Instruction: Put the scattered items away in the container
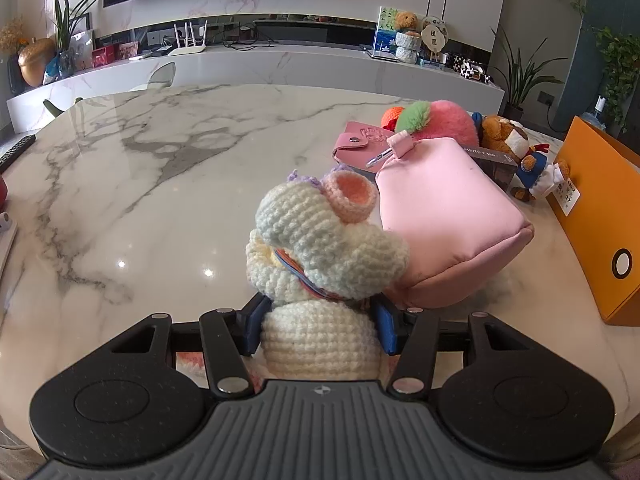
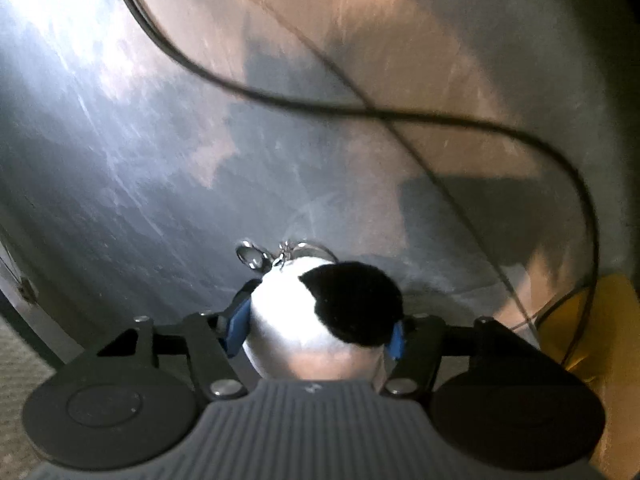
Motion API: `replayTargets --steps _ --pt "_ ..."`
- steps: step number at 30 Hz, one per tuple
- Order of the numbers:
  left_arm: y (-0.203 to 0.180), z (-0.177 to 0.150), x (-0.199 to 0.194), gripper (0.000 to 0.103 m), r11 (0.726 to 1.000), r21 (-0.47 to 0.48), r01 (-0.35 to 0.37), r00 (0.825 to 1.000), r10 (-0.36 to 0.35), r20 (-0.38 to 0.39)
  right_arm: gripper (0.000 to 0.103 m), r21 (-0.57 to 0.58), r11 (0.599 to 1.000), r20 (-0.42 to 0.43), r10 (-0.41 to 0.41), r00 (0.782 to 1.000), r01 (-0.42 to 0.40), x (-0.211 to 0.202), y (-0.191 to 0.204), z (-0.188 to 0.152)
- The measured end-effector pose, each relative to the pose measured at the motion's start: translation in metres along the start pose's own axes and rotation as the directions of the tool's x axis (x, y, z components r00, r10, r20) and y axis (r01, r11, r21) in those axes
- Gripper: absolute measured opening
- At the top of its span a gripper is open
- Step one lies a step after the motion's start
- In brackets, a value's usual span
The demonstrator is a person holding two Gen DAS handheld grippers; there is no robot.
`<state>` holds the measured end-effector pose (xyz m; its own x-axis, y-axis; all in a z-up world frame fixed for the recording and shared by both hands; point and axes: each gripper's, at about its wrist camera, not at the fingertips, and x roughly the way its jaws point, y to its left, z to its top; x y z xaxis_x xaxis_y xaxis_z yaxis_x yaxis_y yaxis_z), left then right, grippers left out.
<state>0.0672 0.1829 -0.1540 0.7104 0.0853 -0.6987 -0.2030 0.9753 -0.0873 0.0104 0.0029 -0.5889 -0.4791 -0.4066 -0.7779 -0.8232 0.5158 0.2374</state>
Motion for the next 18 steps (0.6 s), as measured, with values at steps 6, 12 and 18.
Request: replayTargets --steps 6,12,18 --pt "0.001 -0.001 -0.002 0.062 1.0 0.003 -0.003 1.0 0.003 0.003 0.065 -0.049 0.998 0.126 -0.022 0.992 0.029 -0.055 0.012 -0.006" --pt "0.004 -0.006 -0.014 0.061 1.0 -0.004 -0.014 1.0 0.014 0.006 0.065 -0.157 0.966 0.224 -0.166 0.96 0.204 -0.092 0.033 -0.016" --pt "0.008 -0.003 -0.035 0.06 0.999 -0.012 -0.029 0.999 0.03 0.037 0.065 -0.194 0.938 0.305 -0.222 0.926 0.288 -0.124 0.037 -0.034"
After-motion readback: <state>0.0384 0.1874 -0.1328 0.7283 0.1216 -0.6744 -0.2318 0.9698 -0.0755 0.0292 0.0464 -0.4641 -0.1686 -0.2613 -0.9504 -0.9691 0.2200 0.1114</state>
